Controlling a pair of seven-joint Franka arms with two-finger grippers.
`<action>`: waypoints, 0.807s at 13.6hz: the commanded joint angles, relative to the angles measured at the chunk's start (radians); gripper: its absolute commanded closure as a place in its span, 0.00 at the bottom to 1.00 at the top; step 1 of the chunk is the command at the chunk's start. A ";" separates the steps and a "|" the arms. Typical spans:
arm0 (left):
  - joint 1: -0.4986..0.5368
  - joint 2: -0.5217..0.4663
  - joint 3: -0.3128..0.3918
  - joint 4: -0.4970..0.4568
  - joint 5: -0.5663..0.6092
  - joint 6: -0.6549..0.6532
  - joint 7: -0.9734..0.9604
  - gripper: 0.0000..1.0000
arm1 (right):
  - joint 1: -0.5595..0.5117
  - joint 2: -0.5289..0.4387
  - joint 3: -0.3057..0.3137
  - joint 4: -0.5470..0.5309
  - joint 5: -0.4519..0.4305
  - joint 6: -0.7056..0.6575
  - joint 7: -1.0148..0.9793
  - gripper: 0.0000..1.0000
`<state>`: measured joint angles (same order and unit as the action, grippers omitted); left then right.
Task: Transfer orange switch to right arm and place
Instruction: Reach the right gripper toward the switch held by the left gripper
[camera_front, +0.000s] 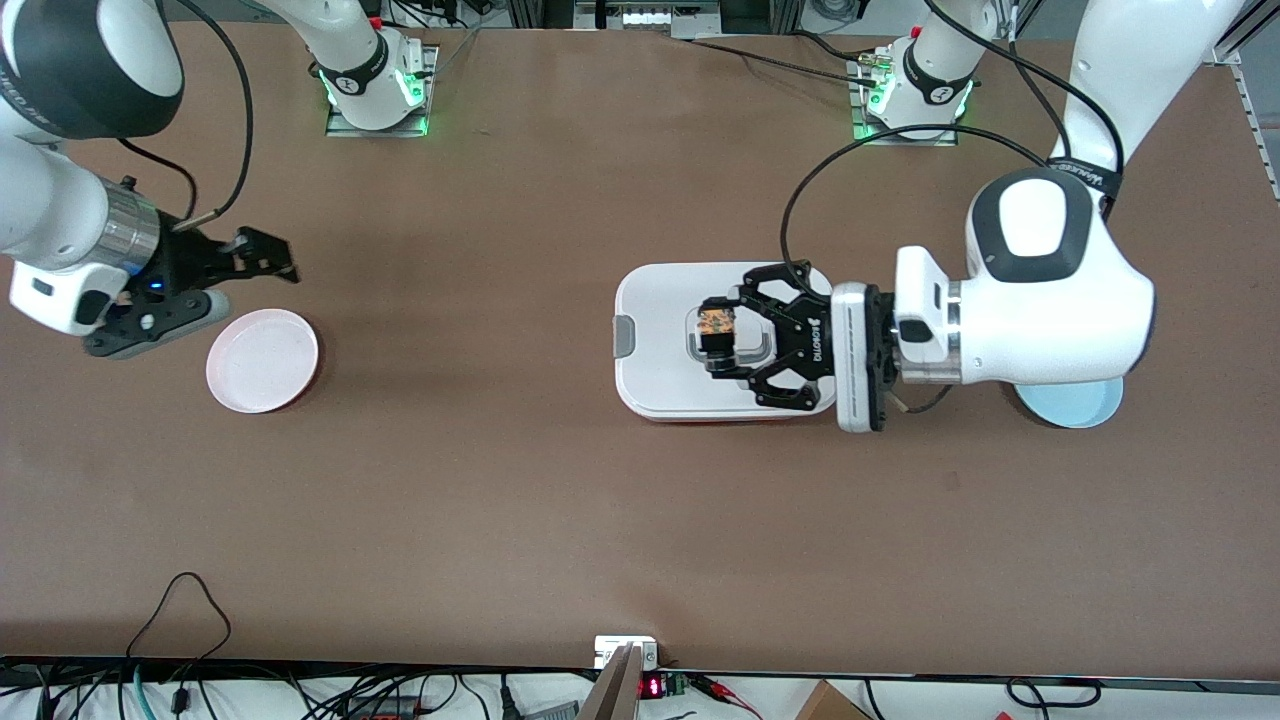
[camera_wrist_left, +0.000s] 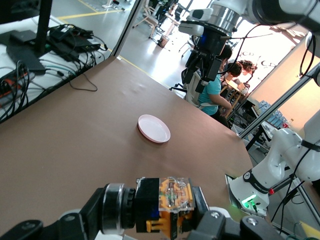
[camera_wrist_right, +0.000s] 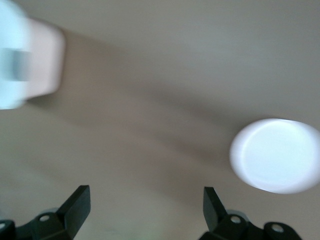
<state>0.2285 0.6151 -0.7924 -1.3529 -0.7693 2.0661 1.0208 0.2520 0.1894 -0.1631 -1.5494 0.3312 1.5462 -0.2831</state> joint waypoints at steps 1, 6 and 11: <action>0.034 -0.006 -0.050 -0.060 -0.068 0.060 0.129 0.87 | -0.020 0.050 0.000 0.003 0.325 -0.043 -0.006 0.00; 0.041 -0.006 -0.056 -0.088 -0.117 0.084 0.228 0.86 | 0.021 0.185 0.004 -0.061 1.005 0.021 0.025 0.00; 0.038 -0.006 -0.056 -0.086 -0.151 0.086 0.231 0.87 | 0.272 0.237 0.005 -0.084 1.487 0.386 0.044 0.00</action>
<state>0.2492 0.6169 -0.8282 -1.4198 -0.8793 2.1359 1.2128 0.4354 0.4286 -0.1500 -1.6250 1.6772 1.8223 -0.2642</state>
